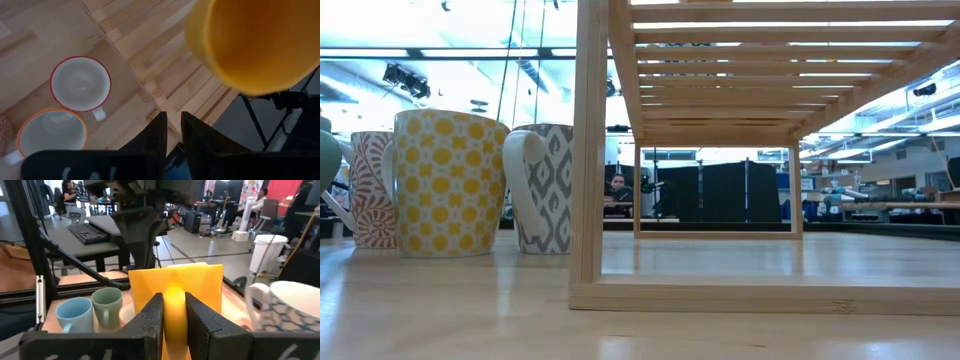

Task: Place coffee mugs
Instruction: Put the yellow mug on the shelf

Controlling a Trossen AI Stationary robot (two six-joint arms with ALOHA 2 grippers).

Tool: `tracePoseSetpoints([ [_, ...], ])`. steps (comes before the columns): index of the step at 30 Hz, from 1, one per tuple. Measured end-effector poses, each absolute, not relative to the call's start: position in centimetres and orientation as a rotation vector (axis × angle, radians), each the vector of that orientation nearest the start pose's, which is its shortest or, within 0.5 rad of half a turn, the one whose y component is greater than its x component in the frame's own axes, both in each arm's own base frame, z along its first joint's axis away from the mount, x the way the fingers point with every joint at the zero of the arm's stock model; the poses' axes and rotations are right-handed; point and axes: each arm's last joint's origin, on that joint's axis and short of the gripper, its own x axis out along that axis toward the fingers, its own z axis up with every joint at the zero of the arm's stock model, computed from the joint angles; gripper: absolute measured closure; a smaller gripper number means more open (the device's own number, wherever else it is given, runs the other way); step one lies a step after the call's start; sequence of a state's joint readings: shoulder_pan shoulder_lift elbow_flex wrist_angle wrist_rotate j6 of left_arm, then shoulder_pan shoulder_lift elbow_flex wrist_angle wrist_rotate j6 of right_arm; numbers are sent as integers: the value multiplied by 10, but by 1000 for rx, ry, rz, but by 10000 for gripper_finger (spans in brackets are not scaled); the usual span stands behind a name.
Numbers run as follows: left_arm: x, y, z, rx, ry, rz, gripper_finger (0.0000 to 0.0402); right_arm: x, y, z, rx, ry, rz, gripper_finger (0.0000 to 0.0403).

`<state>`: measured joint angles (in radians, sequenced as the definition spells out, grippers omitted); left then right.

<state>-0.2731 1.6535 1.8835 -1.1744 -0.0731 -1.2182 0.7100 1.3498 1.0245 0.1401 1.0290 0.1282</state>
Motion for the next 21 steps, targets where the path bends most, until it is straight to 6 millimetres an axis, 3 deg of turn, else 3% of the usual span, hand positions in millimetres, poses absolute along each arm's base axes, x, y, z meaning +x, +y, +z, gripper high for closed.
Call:
tracePoseSetpoints([
  [8, 310, -92, 402, -943, 910, 386, 340, 209, 182, 334, -62, 84, -423, 341],
  [21, 306, -103, 402, -907, 905, 376, 340, 182, 192, 318, -137, 75, -582, 340],
])
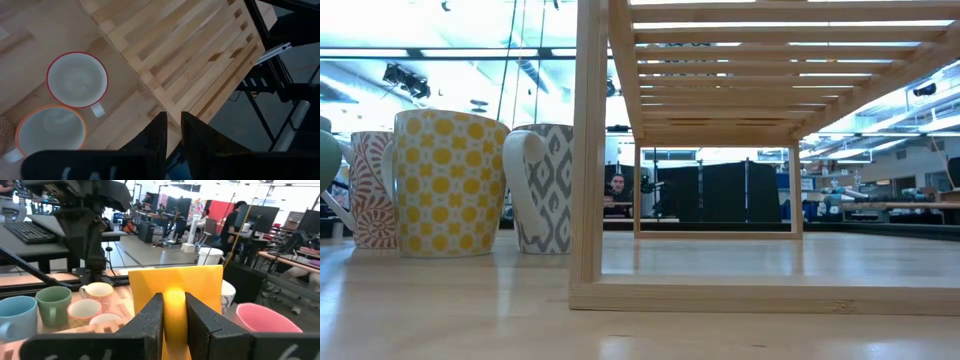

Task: Place coffee mugs
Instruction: Put the yellow mug on the shelf

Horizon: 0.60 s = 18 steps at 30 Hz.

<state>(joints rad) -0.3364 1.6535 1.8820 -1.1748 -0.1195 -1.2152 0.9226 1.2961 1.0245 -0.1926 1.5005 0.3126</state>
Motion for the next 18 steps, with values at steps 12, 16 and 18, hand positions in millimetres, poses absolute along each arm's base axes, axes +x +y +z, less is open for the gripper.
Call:
tracePoseSetpoints([
  [12, 306, -103, 402, -879, 895, 378, 340, 177, 184, 296, -62, 22, -651, 340],
  [16, 307, -103, 402, -877, 891, 380, 340, 182, 185, 291, -67, 26, -662, 340],
  [18, 307, -103, 402, -876, 888, 381, 340, 183, 183, 291, -69, 28, -668, 340],
])
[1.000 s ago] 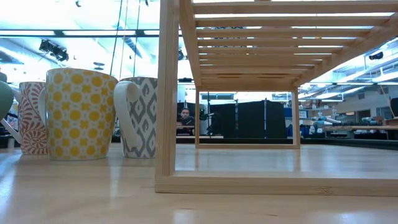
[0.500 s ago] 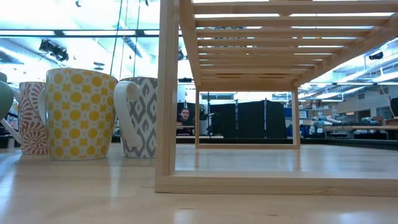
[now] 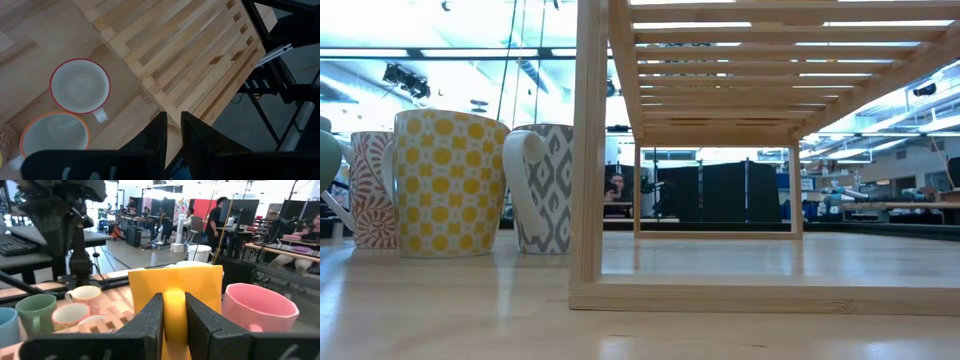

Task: Place coffee mugs
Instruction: Put the yellow mug on the shelf

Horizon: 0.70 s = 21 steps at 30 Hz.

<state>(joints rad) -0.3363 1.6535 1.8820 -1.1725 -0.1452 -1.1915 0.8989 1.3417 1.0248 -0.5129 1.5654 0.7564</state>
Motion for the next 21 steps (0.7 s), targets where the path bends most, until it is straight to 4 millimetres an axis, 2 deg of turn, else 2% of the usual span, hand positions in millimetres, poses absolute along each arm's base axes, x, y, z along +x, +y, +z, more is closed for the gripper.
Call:
tracePoseSetpoints([
  [5, 307, -103, 402, -876, 887, 381, 340, 184, 178, 292, -101, 36, -688, 340],
  [11, 307, -103, 402, -865, 888, 375, 340, 183, 176, 283, -92, 34, -689, 339],
  [21, 307, -103, 402, -867, 888, 376, 340, 180, 172, 256, -78, 30, -689, 339],
])
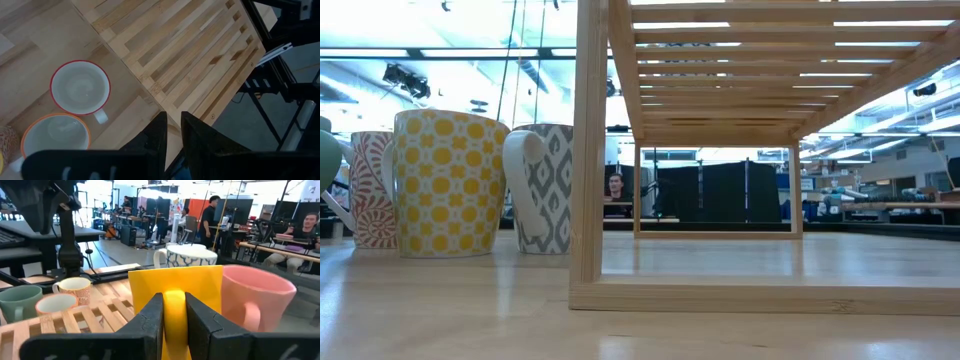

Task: Place coffee mugs
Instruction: Put the yellow mug on the shelf

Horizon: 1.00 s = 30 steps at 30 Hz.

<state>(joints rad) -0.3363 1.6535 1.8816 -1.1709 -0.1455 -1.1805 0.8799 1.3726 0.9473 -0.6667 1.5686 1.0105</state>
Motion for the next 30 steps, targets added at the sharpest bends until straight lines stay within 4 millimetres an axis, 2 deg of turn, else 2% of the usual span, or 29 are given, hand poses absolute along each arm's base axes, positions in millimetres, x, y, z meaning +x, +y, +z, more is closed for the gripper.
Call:
tracePoseSetpoints([
  [9, 307, -103, 402, -867, 888, 376, 340, 176, 167, 240, -53, 4, -697, 339],
  [15, 307, -103, 402, -868, 888, 376, 340, 175, 167, 239, -65, 11, -696, 339],
  [30, 307, -103, 402, -870, 888, 377, 340, 178, 167, 234, -40, 181, -620, 317],
])
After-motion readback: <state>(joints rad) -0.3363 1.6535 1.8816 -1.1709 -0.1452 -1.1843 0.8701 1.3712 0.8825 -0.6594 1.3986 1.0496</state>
